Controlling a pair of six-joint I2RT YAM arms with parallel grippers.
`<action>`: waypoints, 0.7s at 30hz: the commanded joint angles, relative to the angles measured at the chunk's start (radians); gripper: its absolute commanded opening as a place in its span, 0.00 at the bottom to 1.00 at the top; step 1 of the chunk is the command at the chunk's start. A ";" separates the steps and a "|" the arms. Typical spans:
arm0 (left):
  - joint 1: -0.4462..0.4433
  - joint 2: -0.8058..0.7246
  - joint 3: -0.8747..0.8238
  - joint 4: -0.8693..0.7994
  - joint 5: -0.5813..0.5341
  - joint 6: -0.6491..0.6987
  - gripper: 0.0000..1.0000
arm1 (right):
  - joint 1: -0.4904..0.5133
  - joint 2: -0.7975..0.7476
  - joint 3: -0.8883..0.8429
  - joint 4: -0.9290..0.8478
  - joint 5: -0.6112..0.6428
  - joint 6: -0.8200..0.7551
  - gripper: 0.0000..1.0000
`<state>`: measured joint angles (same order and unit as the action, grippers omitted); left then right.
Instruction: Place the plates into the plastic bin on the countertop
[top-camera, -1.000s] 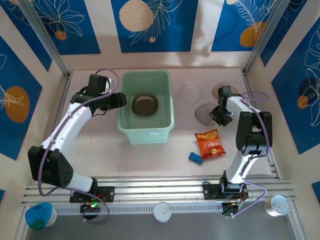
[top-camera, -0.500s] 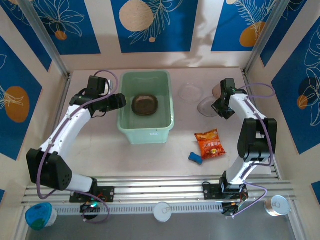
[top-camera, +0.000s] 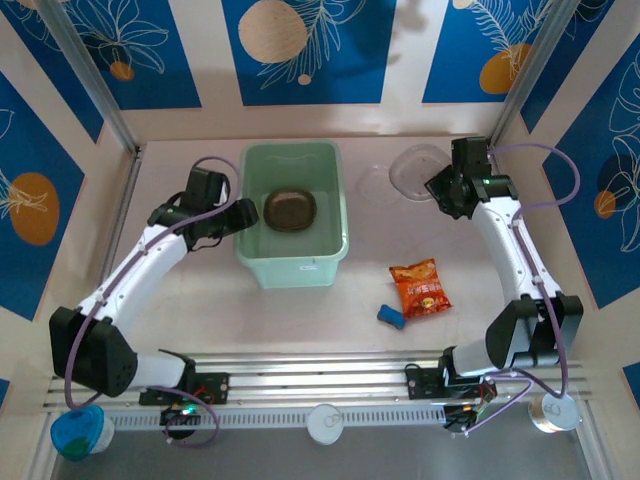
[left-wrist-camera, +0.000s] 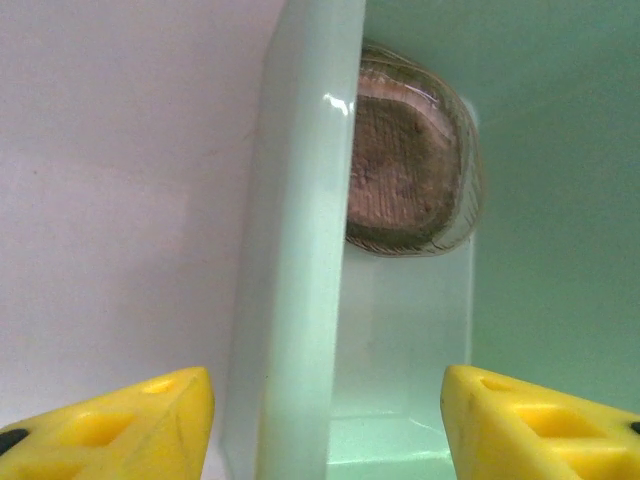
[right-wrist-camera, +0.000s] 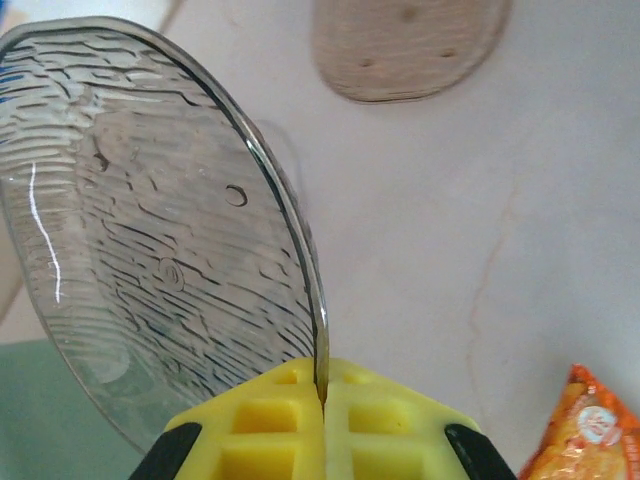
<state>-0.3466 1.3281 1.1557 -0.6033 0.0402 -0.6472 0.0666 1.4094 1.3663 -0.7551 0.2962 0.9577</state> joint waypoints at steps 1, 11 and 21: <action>-0.037 -0.036 -0.025 0.058 -0.037 -0.079 0.62 | 0.033 -0.026 0.048 -0.005 -0.070 0.038 0.00; -0.154 -0.017 -0.015 0.101 -0.019 -0.114 0.61 | 0.183 -0.002 0.195 -0.003 -0.082 0.095 0.00; -0.182 0.012 -0.014 0.175 0.074 -0.106 0.61 | 0.412 0.140 0.325 -0.011 0.018 0.245 0.00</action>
<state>-0.5098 1.3231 1.1339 -0.5079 0.0483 -0.7544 0.4332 1.5135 1.6390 -0.7490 0.2588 1.1233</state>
